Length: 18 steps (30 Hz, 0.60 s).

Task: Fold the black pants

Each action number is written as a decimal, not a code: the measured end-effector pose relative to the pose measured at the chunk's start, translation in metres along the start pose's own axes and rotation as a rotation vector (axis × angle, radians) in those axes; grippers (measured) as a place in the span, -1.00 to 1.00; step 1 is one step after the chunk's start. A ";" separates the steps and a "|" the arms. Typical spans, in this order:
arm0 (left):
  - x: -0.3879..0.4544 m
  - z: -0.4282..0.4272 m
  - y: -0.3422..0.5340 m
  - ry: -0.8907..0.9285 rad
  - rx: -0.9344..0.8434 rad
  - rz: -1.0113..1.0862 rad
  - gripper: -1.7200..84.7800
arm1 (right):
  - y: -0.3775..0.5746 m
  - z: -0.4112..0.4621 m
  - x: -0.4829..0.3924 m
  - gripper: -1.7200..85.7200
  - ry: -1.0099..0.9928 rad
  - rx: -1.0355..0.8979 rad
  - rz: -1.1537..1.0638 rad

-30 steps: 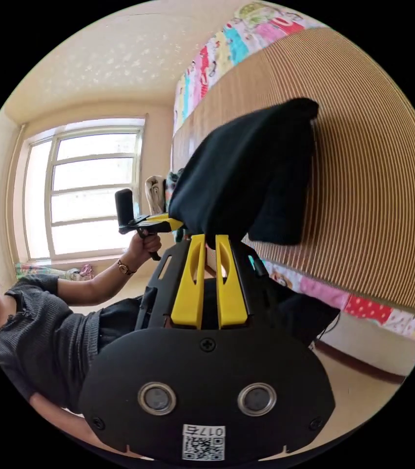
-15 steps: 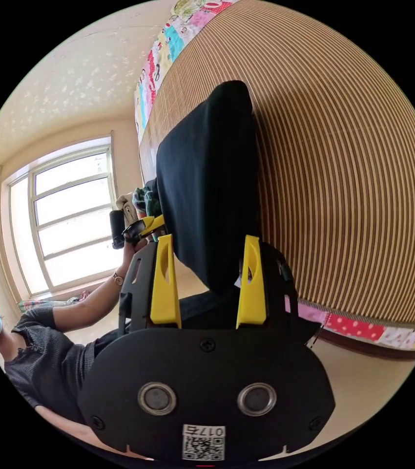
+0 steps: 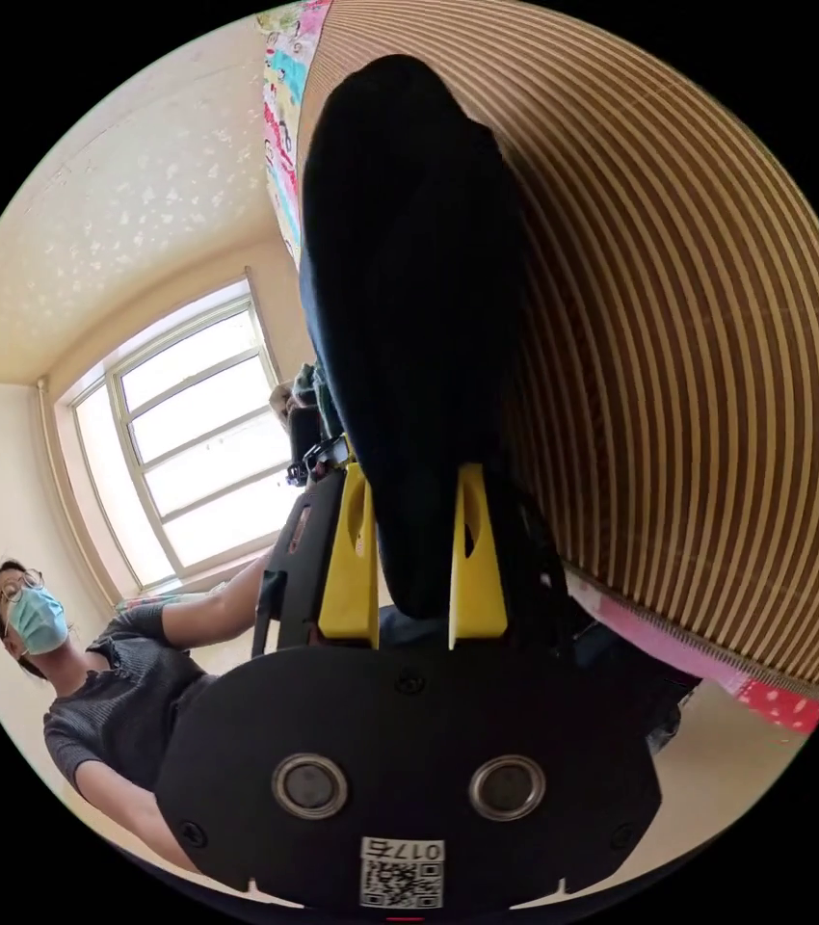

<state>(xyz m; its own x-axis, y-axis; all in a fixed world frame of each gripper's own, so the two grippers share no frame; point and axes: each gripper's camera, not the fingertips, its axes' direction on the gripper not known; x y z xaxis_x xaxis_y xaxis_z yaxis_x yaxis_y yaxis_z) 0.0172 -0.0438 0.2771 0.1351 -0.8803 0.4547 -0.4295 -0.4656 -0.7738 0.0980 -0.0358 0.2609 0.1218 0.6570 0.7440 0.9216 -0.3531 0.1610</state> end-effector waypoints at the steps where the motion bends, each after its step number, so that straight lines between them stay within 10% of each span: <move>1: 0.006 -0.006 0.011 -0.001 -0.016 0.015 -0.73 | 0.005 0.001 -0.003 -0.69 0.001 -0.008 0.004; 18: 0.119 -0.272 0.209 -0.293 0.311 0.213 -0.74 | 0.037 0.154 -0.202 -0.75 -0.118 -0.243 -0.334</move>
<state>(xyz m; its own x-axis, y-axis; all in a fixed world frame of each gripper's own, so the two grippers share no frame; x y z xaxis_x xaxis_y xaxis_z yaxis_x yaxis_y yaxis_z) -0.2995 -0.2209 0.2893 0.3383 -0.9270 0.1623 -0.1939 -0.2374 -0.9518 0.1642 -0.0787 0.0167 -0.1143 0.8286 0.5480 0.8059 -0.2452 0.5388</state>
